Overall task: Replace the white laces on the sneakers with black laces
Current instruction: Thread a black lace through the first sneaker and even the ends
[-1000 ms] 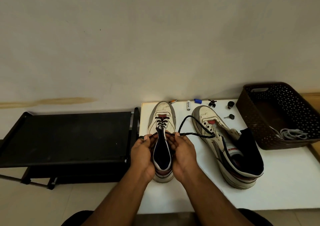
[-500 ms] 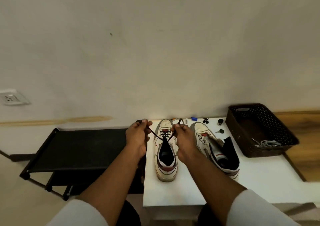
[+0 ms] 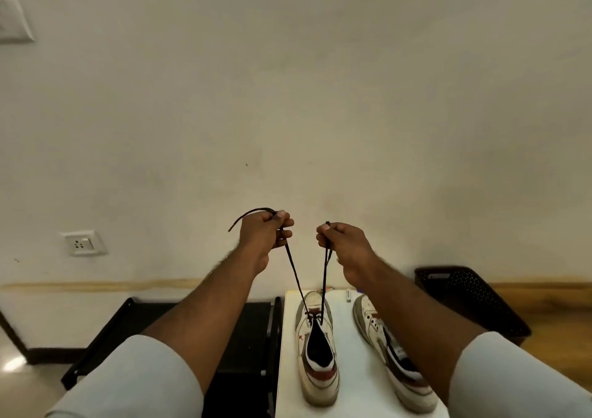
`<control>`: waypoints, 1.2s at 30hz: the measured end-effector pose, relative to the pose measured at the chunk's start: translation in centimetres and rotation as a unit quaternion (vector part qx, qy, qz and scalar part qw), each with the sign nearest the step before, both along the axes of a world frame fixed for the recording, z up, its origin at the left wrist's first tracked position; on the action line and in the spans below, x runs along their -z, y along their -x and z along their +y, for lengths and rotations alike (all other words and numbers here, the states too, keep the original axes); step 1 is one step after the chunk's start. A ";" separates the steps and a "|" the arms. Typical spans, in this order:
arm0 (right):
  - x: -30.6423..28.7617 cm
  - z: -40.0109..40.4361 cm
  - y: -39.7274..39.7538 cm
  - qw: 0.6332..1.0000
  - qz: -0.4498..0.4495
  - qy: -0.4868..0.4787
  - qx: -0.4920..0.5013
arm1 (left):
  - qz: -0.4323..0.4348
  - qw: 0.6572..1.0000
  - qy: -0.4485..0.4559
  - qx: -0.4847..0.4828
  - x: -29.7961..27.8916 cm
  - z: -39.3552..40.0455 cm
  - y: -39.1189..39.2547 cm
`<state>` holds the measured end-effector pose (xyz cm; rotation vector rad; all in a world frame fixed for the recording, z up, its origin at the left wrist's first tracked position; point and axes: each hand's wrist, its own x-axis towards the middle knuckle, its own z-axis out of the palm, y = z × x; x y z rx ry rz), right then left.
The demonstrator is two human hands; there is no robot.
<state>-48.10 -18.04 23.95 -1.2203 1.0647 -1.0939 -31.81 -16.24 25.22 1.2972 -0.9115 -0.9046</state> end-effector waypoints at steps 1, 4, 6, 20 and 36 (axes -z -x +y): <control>-1.0 0.0 -0.1 1.000 -0.003 0.009 0.000 | -0.013 1.000 0.009 0.001 -0.9 -0.1 0.0; -3.8 -0.1 -0.4 0.999 -0.006 0.046 0.006 | -0.063 0.998 0.028 0.005 -3.4 -0.2 0.0; -5.4 -0.3 -0.6 0.997 0.001 0.072 0.005 | -0.099 0.994 0.044 0.015 -4.4 -0.4 0.2; -8.6 -1.3 -1.5 0.983 0.046 0.178 -0.017 | -0.143 0.979 0.125 0.073 -9.1 -0.3 0.9; -9.1 -1.2 1.4 0.984 -0.004 0.178 0.013 | -0.142 0.980 0.127 0.061 -11.2 -1.4 3.8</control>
